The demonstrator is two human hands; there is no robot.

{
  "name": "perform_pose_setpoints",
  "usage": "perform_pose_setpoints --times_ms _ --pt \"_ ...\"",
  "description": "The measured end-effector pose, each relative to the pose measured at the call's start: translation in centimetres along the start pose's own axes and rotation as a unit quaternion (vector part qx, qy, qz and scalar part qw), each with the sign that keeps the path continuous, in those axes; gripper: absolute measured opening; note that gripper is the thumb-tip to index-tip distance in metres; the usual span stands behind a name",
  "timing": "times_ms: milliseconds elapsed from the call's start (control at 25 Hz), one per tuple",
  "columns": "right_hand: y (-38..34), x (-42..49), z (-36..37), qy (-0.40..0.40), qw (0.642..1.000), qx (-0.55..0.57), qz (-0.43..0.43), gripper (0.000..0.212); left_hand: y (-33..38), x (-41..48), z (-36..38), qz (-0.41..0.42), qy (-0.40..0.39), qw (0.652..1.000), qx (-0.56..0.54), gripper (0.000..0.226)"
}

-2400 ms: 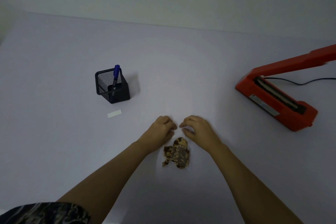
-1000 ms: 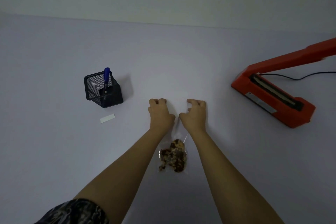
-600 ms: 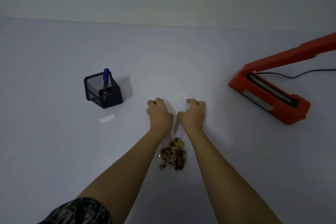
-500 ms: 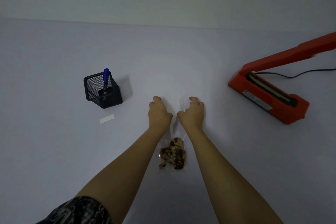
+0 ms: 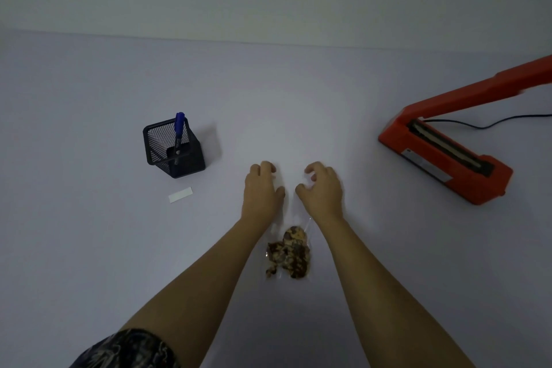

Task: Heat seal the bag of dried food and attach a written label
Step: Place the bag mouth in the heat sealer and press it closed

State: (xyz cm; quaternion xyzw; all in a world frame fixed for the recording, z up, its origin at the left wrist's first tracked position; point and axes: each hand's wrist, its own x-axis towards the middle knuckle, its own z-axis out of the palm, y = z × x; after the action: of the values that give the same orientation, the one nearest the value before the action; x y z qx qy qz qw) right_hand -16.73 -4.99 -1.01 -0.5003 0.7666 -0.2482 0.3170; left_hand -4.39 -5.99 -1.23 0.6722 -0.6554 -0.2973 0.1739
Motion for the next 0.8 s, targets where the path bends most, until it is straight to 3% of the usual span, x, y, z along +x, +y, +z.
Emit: perform_pose_setpoints --times_ms 120,360,640,800 --pt "0.6 -0.2 0.2 -0.012 0.999 -0.020 -0.021 0.025 -0.5 -0.2 0.4 0.048 -0.011 0.998 0.047 0.021" --pt "1.0 -1.2 -1.5 0.020 0.998 0.055 -0.017 0.022 0.5 -0.5 -0.8 0.072 0.020 0.997 0.015 0.018" --pt "5.0 -1.6 -10.3 0.158 0.987 0.041 0.007 0.019 8.7 0.5 0.3 0.160 0.007 0.987 -0.011 0.022" --pt "9.8 -0.3 -16.7 0.255 0.966 -0.043 0.026 0.034 14.5 2.2 3.7 0.167 -0.070 0.983 -0.019 0.030"
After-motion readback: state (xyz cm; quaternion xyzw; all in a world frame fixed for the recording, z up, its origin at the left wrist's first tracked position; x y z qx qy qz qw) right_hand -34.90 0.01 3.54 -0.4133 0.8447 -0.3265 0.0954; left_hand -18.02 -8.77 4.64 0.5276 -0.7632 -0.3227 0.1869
